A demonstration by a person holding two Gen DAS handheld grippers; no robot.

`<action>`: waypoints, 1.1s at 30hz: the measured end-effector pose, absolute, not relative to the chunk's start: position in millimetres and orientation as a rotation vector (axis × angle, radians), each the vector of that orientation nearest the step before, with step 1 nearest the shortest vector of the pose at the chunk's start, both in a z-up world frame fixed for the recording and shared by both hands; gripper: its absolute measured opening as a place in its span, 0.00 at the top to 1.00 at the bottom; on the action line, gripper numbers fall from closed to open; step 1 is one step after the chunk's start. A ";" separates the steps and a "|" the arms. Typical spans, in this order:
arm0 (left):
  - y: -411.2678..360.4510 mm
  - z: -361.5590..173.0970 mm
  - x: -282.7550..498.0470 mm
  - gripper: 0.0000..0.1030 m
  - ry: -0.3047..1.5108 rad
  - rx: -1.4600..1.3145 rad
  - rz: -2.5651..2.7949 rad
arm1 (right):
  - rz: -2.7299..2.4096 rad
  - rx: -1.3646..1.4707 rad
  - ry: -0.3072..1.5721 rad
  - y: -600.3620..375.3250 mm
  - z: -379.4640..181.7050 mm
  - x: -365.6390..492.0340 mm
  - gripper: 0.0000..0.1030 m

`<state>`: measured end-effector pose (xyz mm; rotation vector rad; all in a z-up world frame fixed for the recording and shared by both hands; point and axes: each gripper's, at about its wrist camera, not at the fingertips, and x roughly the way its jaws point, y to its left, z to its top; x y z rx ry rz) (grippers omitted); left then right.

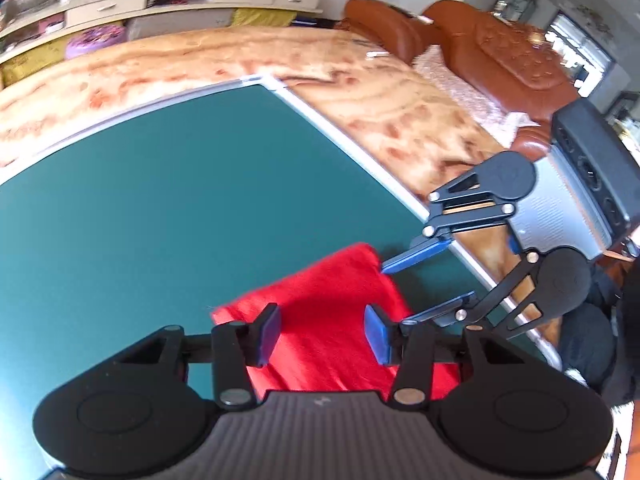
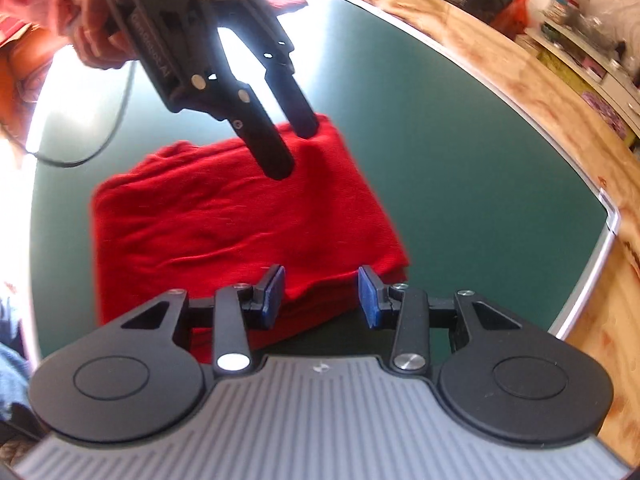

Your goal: Fold clothes

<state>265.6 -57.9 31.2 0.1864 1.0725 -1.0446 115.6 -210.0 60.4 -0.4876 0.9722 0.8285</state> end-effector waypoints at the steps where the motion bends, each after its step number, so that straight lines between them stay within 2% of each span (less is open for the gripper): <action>1: -56.6 35.2 258.2 0.49 1.070 0.198 -1.069 | 0.854 -0.499 0.963 -209.4 63.8 105.5 0.55; 9: -48.5 11.1 202.4 0.49 1.112 0.390 -1.165 | 0.939 -0.548 0.997 -190.2 49.0 83.4 0.55; 13: -44.5 11.8 210.2 0.49 1.126 0.355 -1.167 | 0.942 -0.479 1.039 -199.6 42.6 92.7 0.55; 19: -43.3 30.0 199.4 0.49 1.109 0.354 -1.240 | 0.944 -0.529 1.037 -186.1 54.0 93.8 0.55; 23: -37.6 19.5 189.4 0.49 1.144 0.387 -1.228 | 0.987 -0.509 1.030 -171.2 62.1 84.4 0.55; 29: -31.6 9.0 184.6 0.50 1.171 0.384 -1.194 | 0.977 -0.559 1.032 -168.4 41.7 73.5 0.55; 33: -25.9 23.2 193.6 0.48 1.176 0.276 -1.160 | 0.945 -0.543 1.058 -159.2 46.8 82.0 0.54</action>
